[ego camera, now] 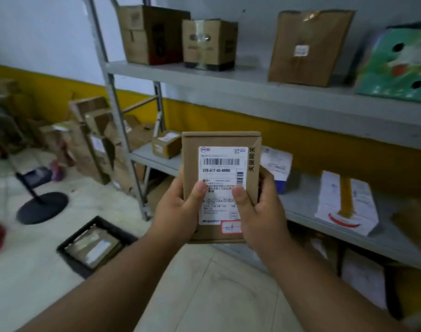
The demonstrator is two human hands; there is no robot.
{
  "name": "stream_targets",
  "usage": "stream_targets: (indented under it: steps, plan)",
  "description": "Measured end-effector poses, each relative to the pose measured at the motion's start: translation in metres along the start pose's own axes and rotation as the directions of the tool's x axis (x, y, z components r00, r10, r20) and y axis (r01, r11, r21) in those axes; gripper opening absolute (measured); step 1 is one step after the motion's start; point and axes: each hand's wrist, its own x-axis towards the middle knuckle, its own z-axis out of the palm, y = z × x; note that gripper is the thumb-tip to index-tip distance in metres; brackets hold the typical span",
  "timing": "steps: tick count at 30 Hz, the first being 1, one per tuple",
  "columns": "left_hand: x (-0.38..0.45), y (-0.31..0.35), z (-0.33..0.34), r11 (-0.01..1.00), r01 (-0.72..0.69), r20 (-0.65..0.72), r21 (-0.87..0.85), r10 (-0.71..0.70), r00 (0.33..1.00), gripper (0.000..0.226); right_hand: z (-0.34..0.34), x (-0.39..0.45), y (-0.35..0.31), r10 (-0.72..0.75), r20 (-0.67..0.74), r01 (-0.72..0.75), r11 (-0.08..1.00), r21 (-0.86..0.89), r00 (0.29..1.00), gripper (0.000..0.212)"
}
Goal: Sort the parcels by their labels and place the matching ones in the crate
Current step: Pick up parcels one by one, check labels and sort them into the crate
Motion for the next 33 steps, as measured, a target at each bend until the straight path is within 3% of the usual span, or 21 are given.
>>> stream_targets:
  steps: [7,11,14,17,25,30,33]
  plan:
    - [0.0,-0.044,-0.228,0.988,0.126,-0.224,0.09,-0.104,0.969,0.018,0.238,-0.012,-0.017,0.024,0.224,-0.046,0.995,0.092,0.974,0.068]
    - [0.011,-0.058,-0.306,0.98,0.155,-0.276,0.128,-0.115,0.954,0.036,0.319,-0.012,-0.032,0.084,0.303,-0.112,0.99,0.079,0.949,0.071]
    - [0.03,-0.075,-0.334,0.979,0.138,-0.25,0.149,-0.098,0.963,0.042,0.352,0.0,-0.028,0.146,0.31,-0.155,0.988,0.004,0.94,0.056]
    - [0.054,-0.093,-0.347,0.974,0.168,-0.211,0.149,-0.135,0.968,0.031,0.373,0.015,-0.017,0.2,0.283,-0.182,0.979,-0.089,0.938,0.041]
    - [0.142,-0.148,-0.386,0.953,0.264,-0.219,0.148,-0.229,0.949,0.034,0.451,0.079,0.034,0.172,0.217,-0.133,0.974,-0.182,0.961,0.06]
    - [0.208,-0.165,-0.427,0.932,0.329,-0.236,0.153,-0.289,0.928,0.035,0.52,0.121,0.068,0.22,0.235,-0.192,0.972,-0.138,0.947,0.053]
    - [0.245,-0.176,-0.451,0.928,0.335,-0.26,0.164,-0.287,0.922,0.035,0.555,0.152,0.079,0.219,0.227,-0.175,0.965,-0.196,0.949,0.048]
